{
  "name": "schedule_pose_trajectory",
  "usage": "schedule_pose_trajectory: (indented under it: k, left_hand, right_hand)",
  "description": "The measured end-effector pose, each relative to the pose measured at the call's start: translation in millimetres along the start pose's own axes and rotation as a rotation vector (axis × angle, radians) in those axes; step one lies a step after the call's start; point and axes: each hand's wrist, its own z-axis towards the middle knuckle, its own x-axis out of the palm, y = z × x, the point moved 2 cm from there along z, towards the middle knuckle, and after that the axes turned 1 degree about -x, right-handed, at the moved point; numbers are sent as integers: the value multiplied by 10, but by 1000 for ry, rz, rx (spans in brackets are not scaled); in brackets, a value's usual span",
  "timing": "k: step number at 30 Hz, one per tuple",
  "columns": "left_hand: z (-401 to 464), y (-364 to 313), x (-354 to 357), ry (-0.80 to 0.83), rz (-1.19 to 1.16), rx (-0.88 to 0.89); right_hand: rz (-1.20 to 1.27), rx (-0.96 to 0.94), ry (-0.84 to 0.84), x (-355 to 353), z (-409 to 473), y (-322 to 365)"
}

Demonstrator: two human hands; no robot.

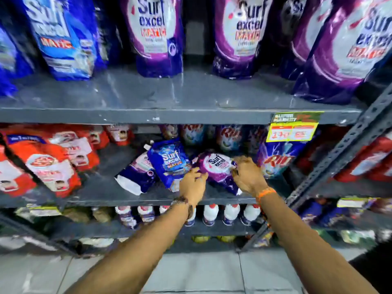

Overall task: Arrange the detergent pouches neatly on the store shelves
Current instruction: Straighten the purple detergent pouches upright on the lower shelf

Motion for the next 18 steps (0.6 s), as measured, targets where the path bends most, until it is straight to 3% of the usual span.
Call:
schedule_pose_trajectory:
  k: [3,10,18]
  left_hand:
    - [136,-19,271,44,-206,-258]
    - [403,121,670,-27,-449,-513]
    - [611,135,752,-39,-578,-536]
  right_hand:
    - [-40,9,152,195,361,-159]
    - [-34,133,371,337,730,-240]
    - [190,260,383,439,796,-315]
